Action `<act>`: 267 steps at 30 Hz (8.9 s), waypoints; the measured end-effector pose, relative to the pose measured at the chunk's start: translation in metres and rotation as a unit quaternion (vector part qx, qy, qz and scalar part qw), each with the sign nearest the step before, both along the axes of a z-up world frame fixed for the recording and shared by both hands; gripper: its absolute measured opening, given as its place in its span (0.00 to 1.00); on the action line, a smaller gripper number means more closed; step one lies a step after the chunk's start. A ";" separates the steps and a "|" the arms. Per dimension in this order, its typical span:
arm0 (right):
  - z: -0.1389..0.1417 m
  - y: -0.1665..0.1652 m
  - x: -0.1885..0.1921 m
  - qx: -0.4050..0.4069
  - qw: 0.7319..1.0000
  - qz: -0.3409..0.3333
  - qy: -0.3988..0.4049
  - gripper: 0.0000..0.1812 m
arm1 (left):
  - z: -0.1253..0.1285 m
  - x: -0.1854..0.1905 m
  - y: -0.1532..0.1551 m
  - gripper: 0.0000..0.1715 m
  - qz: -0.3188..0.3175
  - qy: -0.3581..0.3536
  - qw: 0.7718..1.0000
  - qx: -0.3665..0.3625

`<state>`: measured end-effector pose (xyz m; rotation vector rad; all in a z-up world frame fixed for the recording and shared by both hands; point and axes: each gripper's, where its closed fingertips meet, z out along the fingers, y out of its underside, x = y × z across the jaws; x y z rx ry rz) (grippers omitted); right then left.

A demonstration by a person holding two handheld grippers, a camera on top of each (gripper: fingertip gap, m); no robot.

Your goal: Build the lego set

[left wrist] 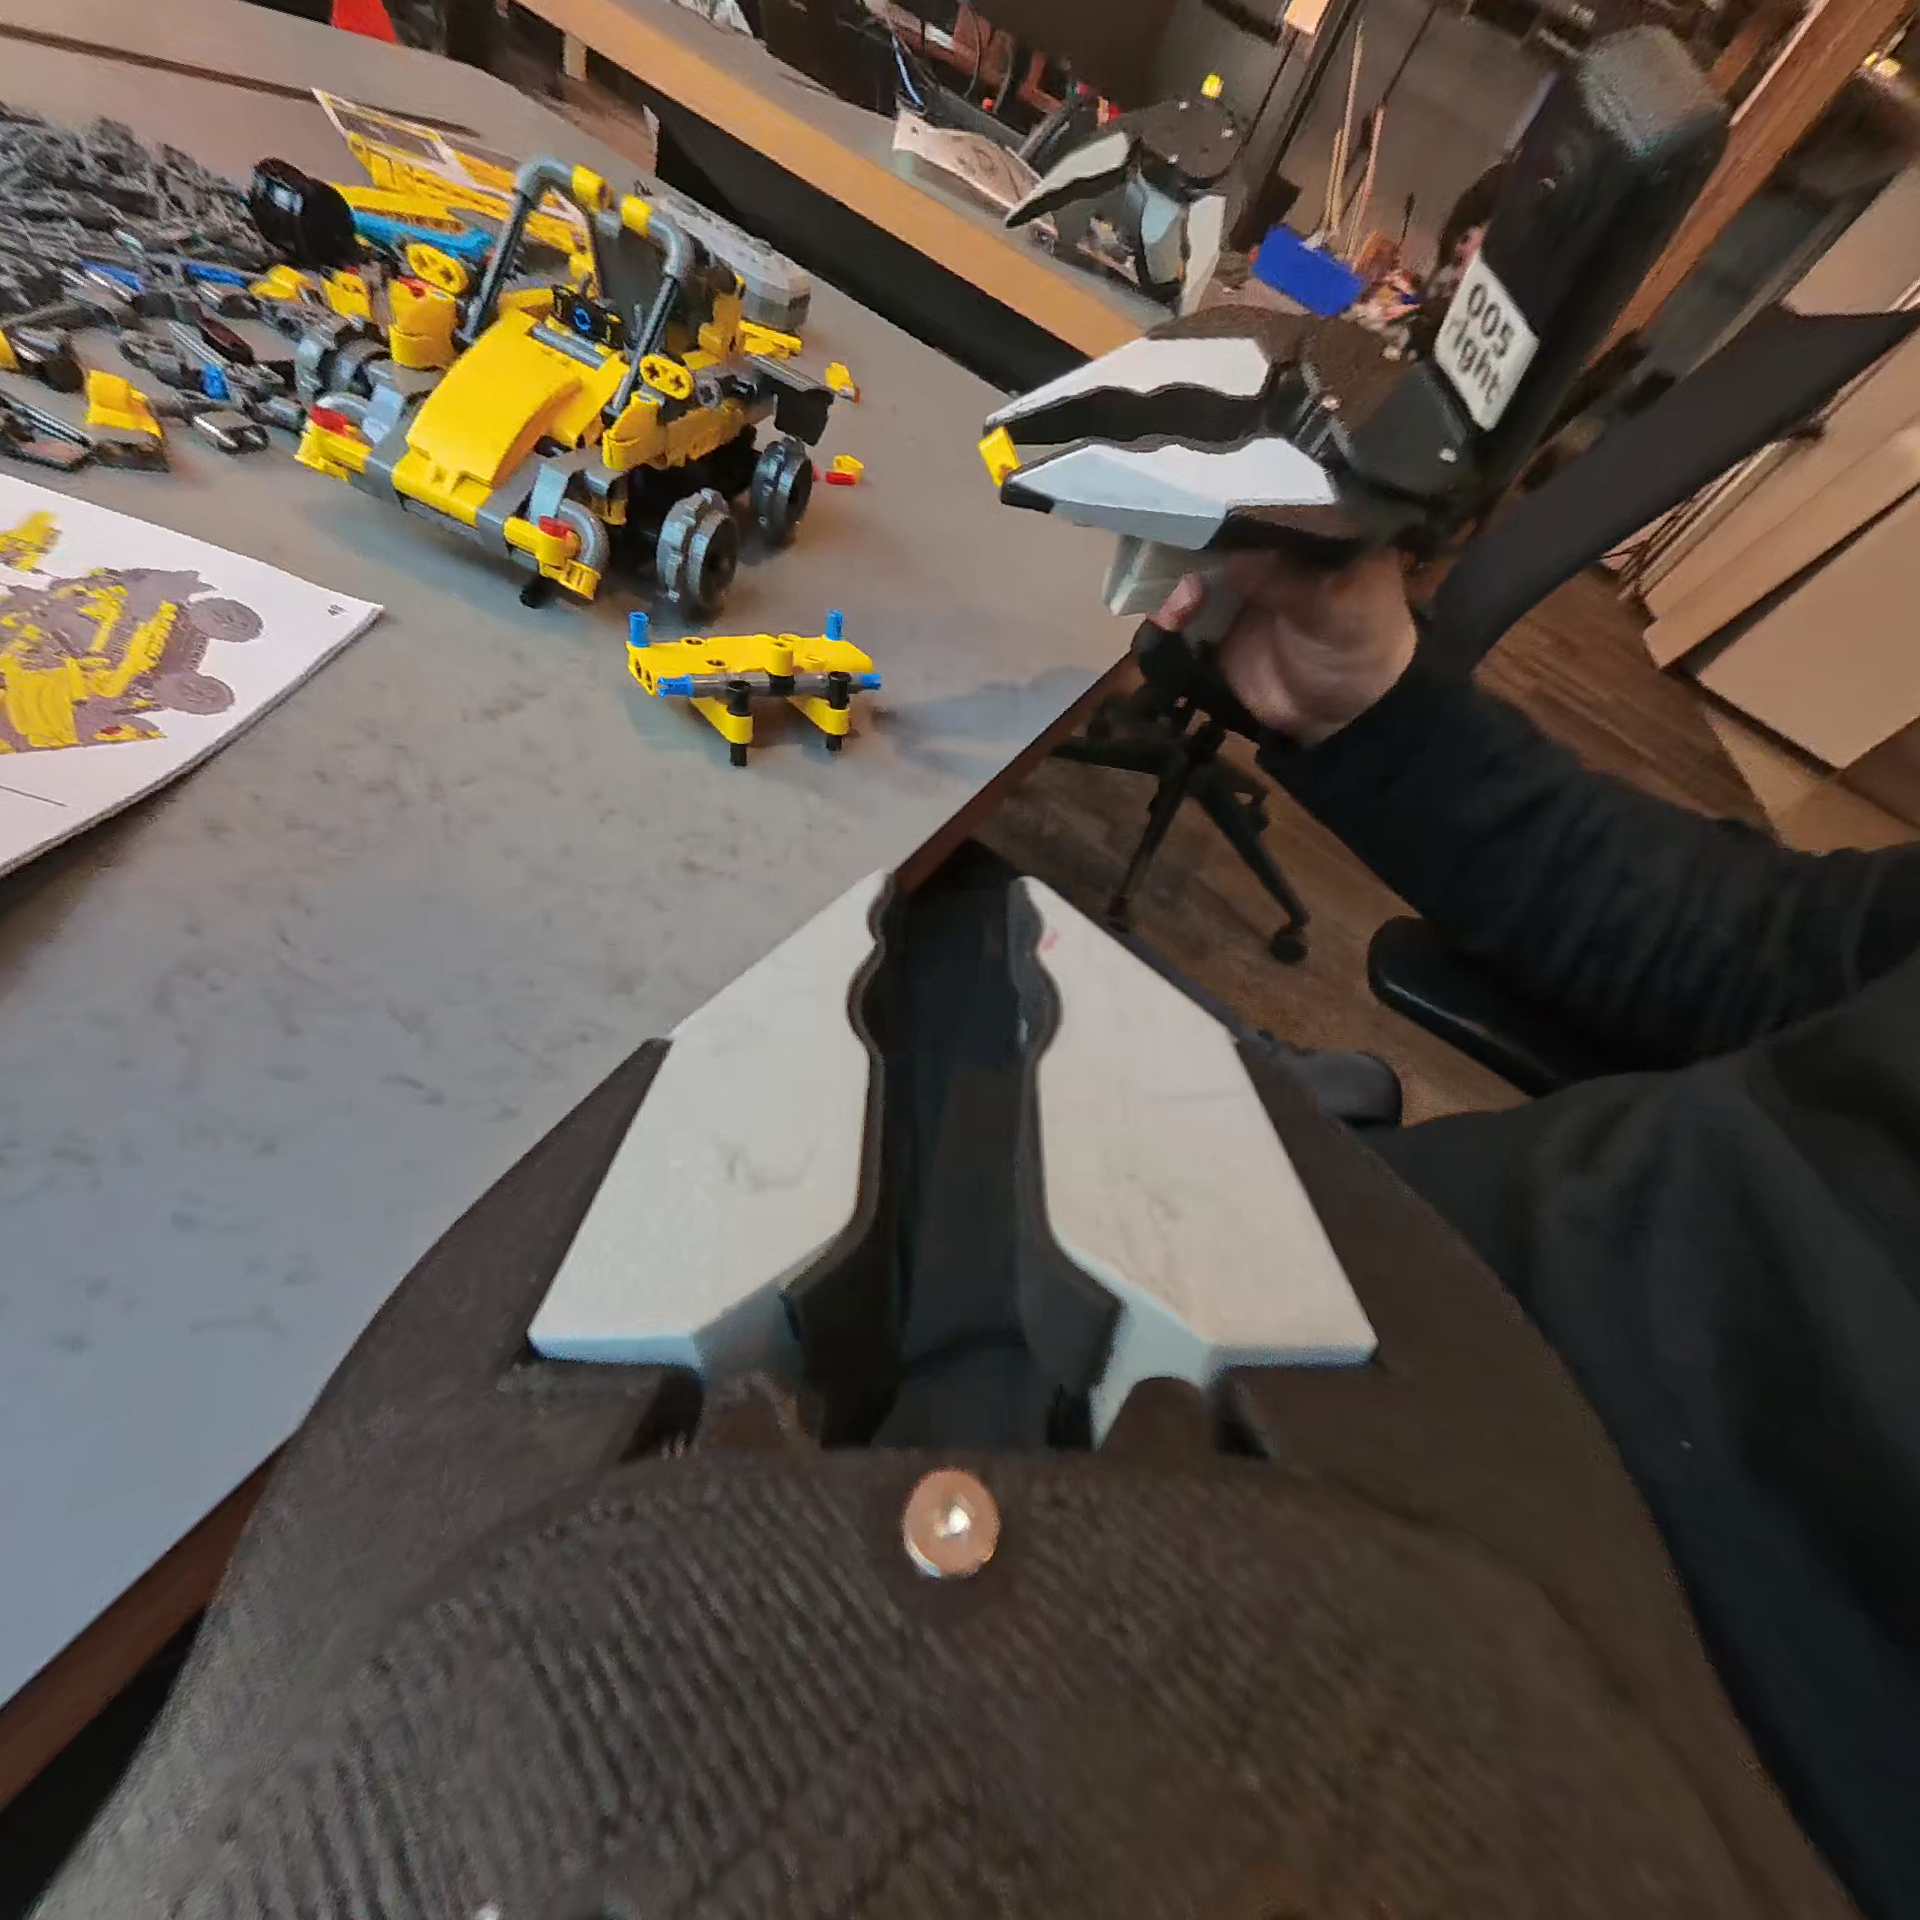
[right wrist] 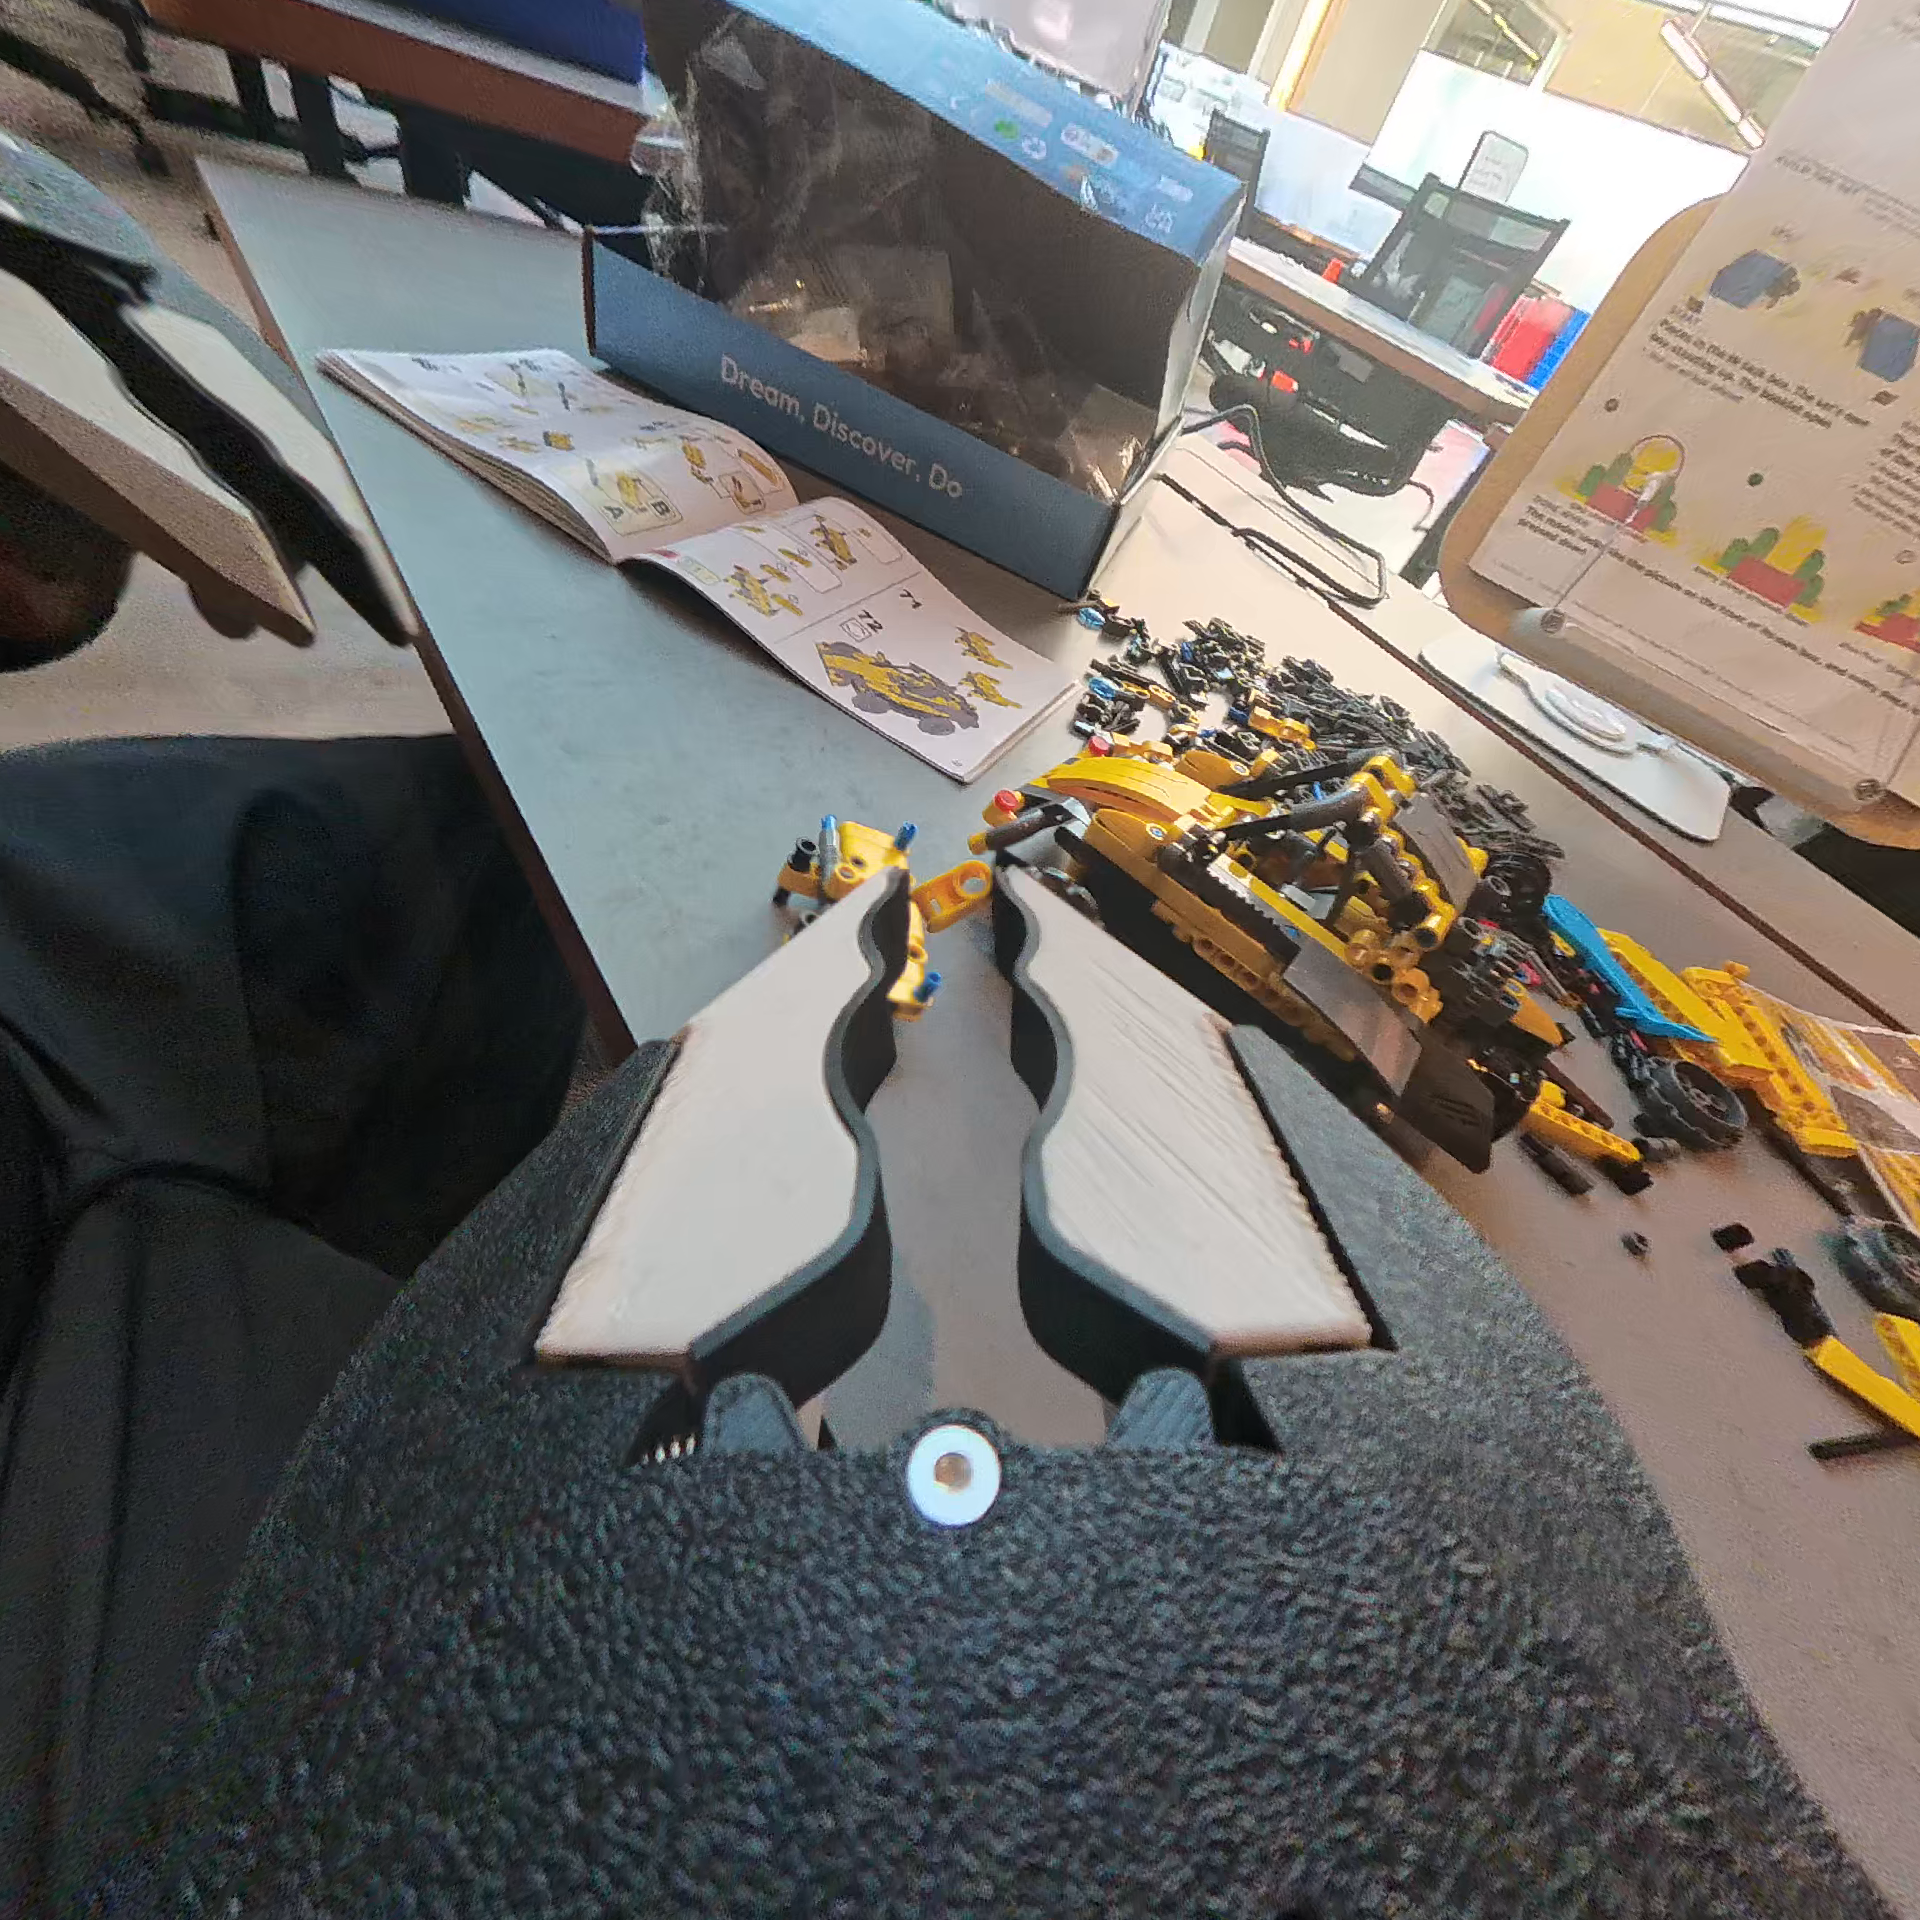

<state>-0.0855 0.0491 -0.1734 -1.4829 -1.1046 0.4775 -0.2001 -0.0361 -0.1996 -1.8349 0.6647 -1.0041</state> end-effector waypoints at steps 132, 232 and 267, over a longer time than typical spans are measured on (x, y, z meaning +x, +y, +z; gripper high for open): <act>-0.022 0.148 0.128 -0.041 0.977 -0.211 -0.001 0.05 | -0.020 -0.041 0.074 0.14 -0.008 0.052 0.999 -0.014; -0.083 0.109 0.111 -0.284 0.949 -0.021 -0.135 0.02 | 0.011 0.009 0.063 0.17 -0.092 0.097 0.982 0.133; -0.032 -0.025 -0.059 -0.342 0.905 0.214 -0.136 0.02 | -0.012 0.062 0.069 0.01 -0.137 0.337 0.875 0.320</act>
